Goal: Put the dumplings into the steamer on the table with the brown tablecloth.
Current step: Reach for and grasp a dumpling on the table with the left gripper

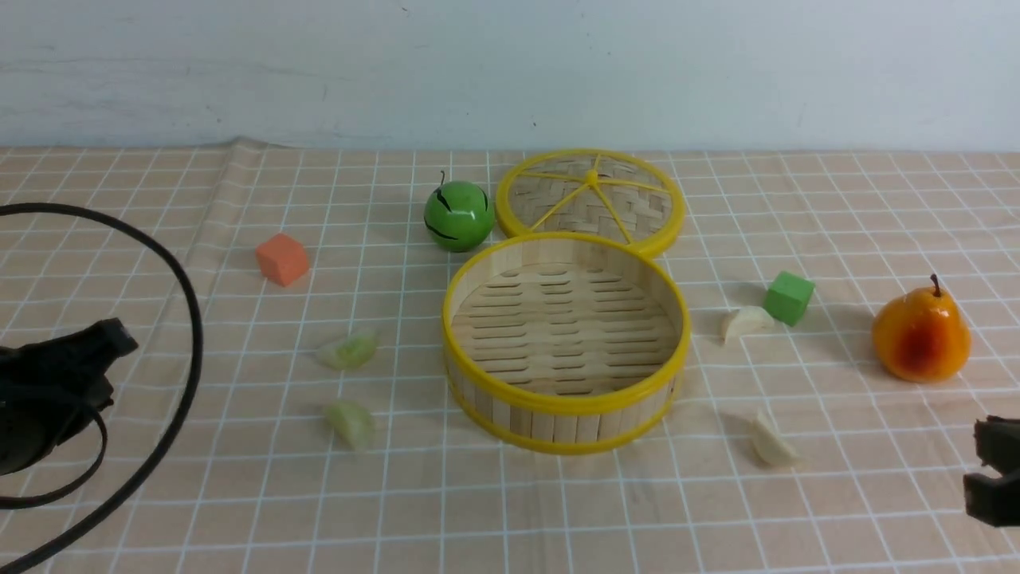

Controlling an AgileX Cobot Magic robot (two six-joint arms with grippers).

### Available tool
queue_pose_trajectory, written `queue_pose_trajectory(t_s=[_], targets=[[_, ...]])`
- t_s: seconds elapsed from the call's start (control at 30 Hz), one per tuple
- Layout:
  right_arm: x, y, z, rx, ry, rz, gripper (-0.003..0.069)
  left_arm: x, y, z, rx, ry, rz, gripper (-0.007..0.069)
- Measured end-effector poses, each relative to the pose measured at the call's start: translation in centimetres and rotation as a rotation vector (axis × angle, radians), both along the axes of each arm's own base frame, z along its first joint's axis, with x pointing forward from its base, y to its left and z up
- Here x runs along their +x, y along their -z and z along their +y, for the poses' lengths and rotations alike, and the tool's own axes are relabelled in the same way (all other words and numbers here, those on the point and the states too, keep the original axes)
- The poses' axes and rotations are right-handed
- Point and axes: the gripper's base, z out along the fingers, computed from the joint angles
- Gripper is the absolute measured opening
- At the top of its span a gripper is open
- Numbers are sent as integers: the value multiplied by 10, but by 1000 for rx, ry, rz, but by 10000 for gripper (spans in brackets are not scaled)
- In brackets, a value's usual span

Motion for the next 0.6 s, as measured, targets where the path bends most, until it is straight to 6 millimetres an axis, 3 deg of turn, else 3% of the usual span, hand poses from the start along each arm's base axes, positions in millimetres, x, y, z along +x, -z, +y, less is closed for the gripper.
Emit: queue_pose_trajectory(t_s=[0.17,0.33,0.47,0.6], targets=[[16,-18,7,63,24,86,29,-10,-23,-37,100,238,205,-12],[26,-19,13,159,38,57,30,-13,-38,-69,119,482,264,-11],[27,-16,16,218,53,91,30,8,-37,-88,106,557,177,-4],[24,-15,21,257,43,125,30,24,-23,-97,76,550,206,6]])
